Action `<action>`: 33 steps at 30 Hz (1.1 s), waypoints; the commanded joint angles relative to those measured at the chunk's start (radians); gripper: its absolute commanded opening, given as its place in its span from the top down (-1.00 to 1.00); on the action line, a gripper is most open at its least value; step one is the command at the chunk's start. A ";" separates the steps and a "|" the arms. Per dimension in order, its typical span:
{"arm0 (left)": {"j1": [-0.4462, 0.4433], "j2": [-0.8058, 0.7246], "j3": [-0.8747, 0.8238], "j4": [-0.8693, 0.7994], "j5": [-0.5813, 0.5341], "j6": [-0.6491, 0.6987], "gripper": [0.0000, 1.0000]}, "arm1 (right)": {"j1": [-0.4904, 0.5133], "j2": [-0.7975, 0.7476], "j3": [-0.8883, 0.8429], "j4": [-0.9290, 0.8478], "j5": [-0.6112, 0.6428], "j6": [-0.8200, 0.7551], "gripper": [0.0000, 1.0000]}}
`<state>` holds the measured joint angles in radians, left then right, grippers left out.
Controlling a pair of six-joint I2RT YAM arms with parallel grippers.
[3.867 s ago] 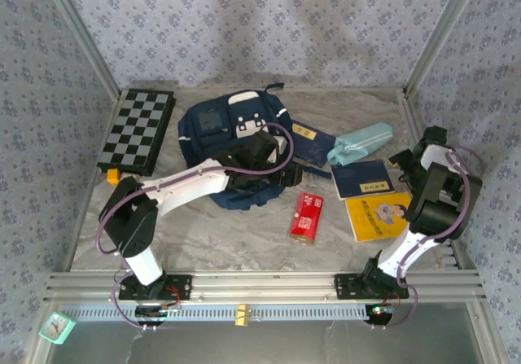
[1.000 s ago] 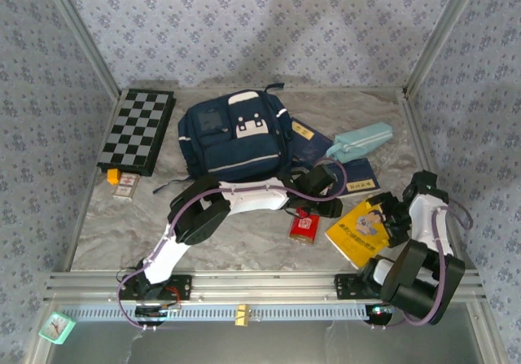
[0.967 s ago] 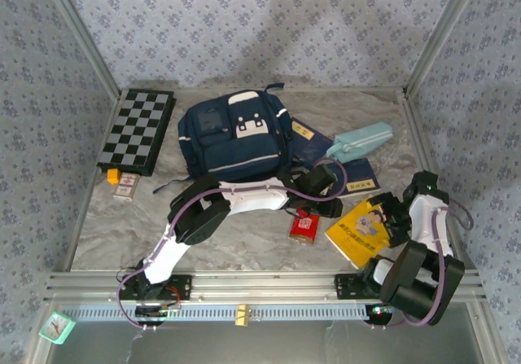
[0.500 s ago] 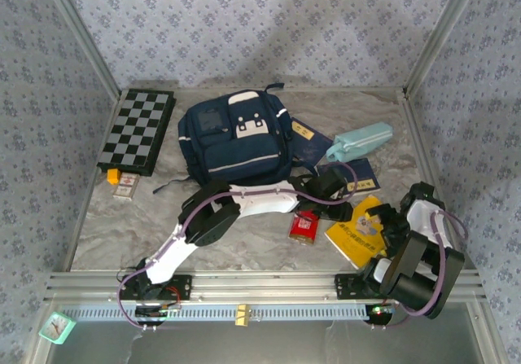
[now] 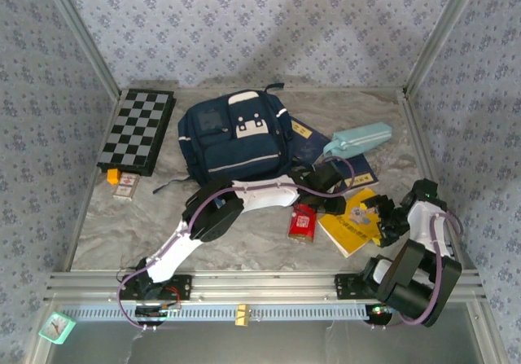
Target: Pack the student bag
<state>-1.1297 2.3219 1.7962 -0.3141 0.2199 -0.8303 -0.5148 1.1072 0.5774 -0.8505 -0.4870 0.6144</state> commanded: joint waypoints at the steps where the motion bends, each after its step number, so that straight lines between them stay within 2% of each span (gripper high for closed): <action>1: -0.016 0.019 0.042 -0.033 0.034 0.027 0.25 | 0.004 -0.025 0.041 -0.013 -0.114 -0.044 -0.78; 6: -0.015 0.024 0.046 -0.036 0.033 0.029 0.27 | -0.003 -0.070 0.048 -0.069 -0.141 -0.056 -0.63; 14: -0.016 0.030 0.048 -0.033 0.039 0.028 0.28 | -0.024 -0.111 0.043 -0.082 -0.132 -0.052 -0.24; 23: -0.020 0.031 0.067 -0.036 0.045 0.036 0.29 | -0.060 -0.126 0.024 -0.079 -0.148 -0.051 0.34; 28: -0.021 0.027 0.087 -0.048 0.045 0.045 0.29 | -0.081 -0.150 0.025 -0.093 -0.148 -0.041 0.80; 31: -0.017 0.020 0.111 -0.066 0.062 0.043 0.24 | -0.099 -0.162 0.044 -0.128 -0.119 -0.035 0.97; 33: -0.008 0.004 0.124 -0.074 0.078 0.043 0.16 | -0.115 -0.180 0.061 -0.151 -0.099 -0.032 1.00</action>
<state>-1.1343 2.3325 1.8736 -0.3607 0.2478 -0.8005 -0.6098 0.9558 0.5957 -0.9478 -0.5919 0.5709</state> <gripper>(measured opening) 0.408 0.062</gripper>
